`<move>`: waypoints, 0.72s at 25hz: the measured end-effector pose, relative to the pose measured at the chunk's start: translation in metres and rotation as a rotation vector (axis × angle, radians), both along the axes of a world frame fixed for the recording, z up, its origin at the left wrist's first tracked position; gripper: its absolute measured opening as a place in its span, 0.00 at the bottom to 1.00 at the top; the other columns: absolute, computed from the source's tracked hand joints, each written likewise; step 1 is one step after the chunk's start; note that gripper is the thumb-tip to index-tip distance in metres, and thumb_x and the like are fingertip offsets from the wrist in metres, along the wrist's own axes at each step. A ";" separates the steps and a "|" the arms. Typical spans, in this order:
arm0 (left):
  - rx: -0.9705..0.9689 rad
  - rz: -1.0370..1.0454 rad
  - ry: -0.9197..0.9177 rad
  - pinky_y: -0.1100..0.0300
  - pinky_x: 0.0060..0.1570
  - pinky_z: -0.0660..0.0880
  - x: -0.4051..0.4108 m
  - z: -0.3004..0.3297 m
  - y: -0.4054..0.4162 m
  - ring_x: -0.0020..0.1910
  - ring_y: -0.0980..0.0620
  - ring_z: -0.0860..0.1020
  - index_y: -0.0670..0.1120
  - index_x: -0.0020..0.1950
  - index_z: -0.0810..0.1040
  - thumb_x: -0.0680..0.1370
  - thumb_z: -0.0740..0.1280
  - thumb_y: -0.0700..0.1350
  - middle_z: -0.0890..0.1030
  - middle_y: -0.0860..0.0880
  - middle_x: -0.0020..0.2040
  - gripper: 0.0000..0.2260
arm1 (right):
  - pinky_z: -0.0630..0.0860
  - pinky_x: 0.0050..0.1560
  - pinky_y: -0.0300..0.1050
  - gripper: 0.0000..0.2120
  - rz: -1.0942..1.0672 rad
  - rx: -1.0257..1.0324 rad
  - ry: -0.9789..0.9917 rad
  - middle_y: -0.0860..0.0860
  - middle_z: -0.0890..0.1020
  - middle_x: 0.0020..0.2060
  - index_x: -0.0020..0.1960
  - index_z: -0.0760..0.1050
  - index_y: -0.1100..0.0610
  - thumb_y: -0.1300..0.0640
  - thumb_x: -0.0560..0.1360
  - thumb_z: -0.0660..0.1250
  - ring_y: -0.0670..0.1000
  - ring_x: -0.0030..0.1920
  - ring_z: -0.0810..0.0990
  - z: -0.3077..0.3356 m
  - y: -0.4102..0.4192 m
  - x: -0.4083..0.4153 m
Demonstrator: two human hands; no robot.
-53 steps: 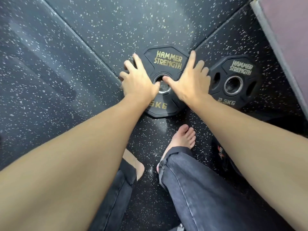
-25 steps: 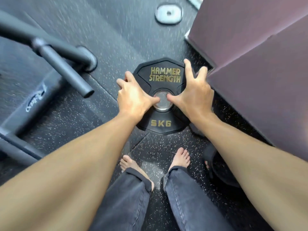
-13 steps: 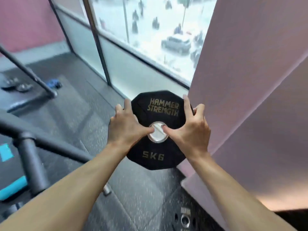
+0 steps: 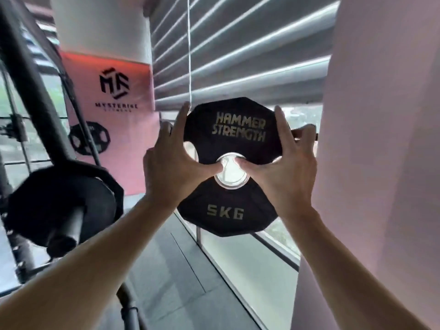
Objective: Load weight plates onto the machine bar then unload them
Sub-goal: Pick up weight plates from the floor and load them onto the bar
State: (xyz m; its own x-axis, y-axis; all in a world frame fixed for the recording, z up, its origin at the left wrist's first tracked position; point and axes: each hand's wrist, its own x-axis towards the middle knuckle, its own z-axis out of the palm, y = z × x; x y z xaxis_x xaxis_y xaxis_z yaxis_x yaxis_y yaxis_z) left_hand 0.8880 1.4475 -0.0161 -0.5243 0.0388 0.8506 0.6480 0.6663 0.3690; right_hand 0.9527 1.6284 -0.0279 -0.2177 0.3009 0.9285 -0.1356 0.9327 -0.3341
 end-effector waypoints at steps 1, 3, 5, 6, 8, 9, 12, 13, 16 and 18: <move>0.016 0.009 0.039 0.47 0.60 0.74 0.008 0.012 -0.021 0.62 0.45 0.77 0.60 0.80 0.53 0.58 0.74 0.69 0.75 0.47 0.65 0.54 | 0.79 0.48 0.48 0.51 0.030 0.011 0.023 0.58 0.70 0.56 0.76 0.66 0.48 0.33 0.58 0.78 0.52 0.48 0.76 0.014 -0.018 0.005; 0.025 0.057 0.127 0.49 0.57 0.74 0.029 0.034 -0.075 0.59 0.46 0.78 0.60 0.80 0.55 0.58 0.72 0.72 0.76 0.47 0.62 0.54 | 0.82 0.49 0.51 0.51 0.100 0.022 0.055 0.57 0.70 0.56 0.76 0.66 0.47 0.33 0.57 0.79 0.54 0.49 0.78 0.037 -0.067 0.018; 0.018 0.135 0.203 0.50 0.52 0.76 0.051 0.053 -0.133 0.54 0.47 0.79 0.59 0.80 0.58 0.59 0.70 0.75 0.78 0.48 0.57 0.53 | 0.81 0.52 0.51 0.51 0.193 0.025 0.098 0.56 0.72 0.58 0.76 0.66 0.46 0.33 0.57 0.79 0.54 0.52 0.79 0.055 -0.121 0.033; 0.003 0.173 0.227 0.51 0.51 0.77 0.064 0.060 -0.163 0.53 0.48 0.79 0.58 0.80 0.58 0.59 0.68 0.77 0.78 0.48 0.56 0.53 | 0.79 0.54 0.50 0.51 0.240 0.023 0.112 0.56 0.73 0.59 0.76 0.66 0.46 0.33 0.57 0.79 0.54 0.54 0.79 0.061 -0.149 0.041; -0.037 0.237 0.231 0.51 0.53 0.76 0.089 0.076 -0.219 0.56 0.49 0.79 0.60 0.80 0.57 0.59 0.67 0.78 0.78 0.49 0.58 0.53 | 0.77 0.57 0.46 0.52 0.335 0.004 0.141 0.53 0.78 0.60 0.77 0.66 0.48 0.33 0.58 0.79 0.52 0.57 0.80 0.075 -0.201 0.054; -0.058 0.266 0.228 0.51 0.55 0.75 0.101 0.082 -0.243 0.58 0.49 0.78 0.60 0.80 0.56 0.59 0.67 0.78 0.78 0.49 0.60 0.53 | 0.76 0.58 0.43 0.53 0.391 -0.014 0.155 0.52 0.80 0.59 0.77 0.66 0.48 0.33 0.58 0.80 0.50 0.57 0.80 0.080 -0.223 0.059; -0.090 0.339 0.233 0.50 0.62 0.74 0.140 0.100 -0.324 0.62 0.49 0.76 0.61 0.80 0.56 0.59 0.65 0.80 0.78 0.50 0.63 0.53 | 0.75 0.56 0.40 0.54 0.535 -0.063 0.171 0.49 0.81 0.56 0.77 0.66 0.48 0.32 0.56 0.80 0.47 0.55 0.79 0.093 -0.302 0.074; -0.087 0.365 0.228 0.49 0.63 0.73 0.150 0.104 -0.348 0.63 0.50 0.76 0.61 0.80 0.56 0.59 0.65 0.81 0.78 0.50 0.63 0.53 | 0.76 0.57 0.41 0.54 0.577 -0.069 0.165 0.48 0.81 0.56 0.77 0.65 0.47 0.32 0.56 0.80 0.47 0.56 0.79 0.097 -0.325 0.078; -0.057 0.410 0.192 0.48 0.66 0.72 0.174 0.107 -0.407 0.64 0.52 0.75 0.62 0.79 0.55 0.60 0.66 0.79 0.77 0.52 0.65 0.52 | 0.75 0.57 0.42 0.55 0.682 -0.059 0.133 0.48 0.80 0.56 0.78 0.64 0.47 0.33 0.56 0.80 0.47 0.57 0.79 0.103 -0.385 0.083; -0.031 0.439 0.171 0.47 0.68 0.71 0.184 0.103 -0.436 0.65 0.53 0.75 0.63 0.79 0.55 0.60 0.68 0.78 0.77 0.53 0.66 0.52 | 0.74 0.57 0.40 0.55 0.747 -0.053 0.119 0.48 0.80 0.55 0.78 0.64 0.48 0.34 0.56 0.81 0.47 0.56 0.78 0.103 -0.415 0.080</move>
